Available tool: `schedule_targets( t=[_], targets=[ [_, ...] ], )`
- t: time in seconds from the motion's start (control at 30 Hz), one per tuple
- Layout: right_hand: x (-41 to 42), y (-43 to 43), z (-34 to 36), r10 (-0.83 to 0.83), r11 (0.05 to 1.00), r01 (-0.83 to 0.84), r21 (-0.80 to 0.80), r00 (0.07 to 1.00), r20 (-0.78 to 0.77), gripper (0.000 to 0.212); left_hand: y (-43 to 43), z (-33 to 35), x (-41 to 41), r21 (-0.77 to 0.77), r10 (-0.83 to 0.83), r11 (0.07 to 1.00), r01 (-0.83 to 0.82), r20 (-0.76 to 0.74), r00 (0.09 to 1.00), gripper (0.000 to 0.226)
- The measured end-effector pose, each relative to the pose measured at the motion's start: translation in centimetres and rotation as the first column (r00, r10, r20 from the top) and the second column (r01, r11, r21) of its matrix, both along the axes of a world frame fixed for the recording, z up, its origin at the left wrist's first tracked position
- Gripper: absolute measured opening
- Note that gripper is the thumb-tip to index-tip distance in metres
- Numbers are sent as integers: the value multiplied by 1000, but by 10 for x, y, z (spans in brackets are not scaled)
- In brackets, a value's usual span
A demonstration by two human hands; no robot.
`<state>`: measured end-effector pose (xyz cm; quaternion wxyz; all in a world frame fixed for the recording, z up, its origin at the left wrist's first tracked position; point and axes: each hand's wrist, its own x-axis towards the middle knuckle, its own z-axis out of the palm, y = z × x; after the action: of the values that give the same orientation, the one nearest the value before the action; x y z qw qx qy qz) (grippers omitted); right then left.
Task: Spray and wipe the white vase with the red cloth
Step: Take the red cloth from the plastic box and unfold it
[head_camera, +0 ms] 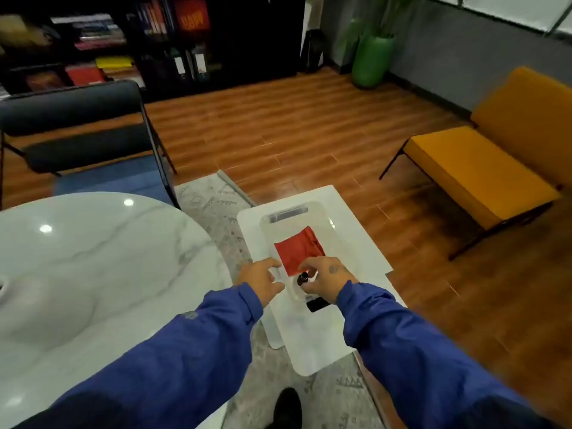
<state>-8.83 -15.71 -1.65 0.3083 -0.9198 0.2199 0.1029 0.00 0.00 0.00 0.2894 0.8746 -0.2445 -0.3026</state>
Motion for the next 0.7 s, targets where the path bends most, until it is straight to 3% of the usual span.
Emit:
schedule_targets(
  t=[0.47, 0.7],
  targets=[
    [10, 1, -5, 21, 989, -37, -141, 993, -113, 23, -17, -26, -12, -23, 72, 997, -73, -57, 996, 37],
    [15, 22, 65, -24, 965, 70, -254, 984, 176, 20, 8, 12, 4, -209, 99, 972, -107, -45, 994, 35]
  ],
)
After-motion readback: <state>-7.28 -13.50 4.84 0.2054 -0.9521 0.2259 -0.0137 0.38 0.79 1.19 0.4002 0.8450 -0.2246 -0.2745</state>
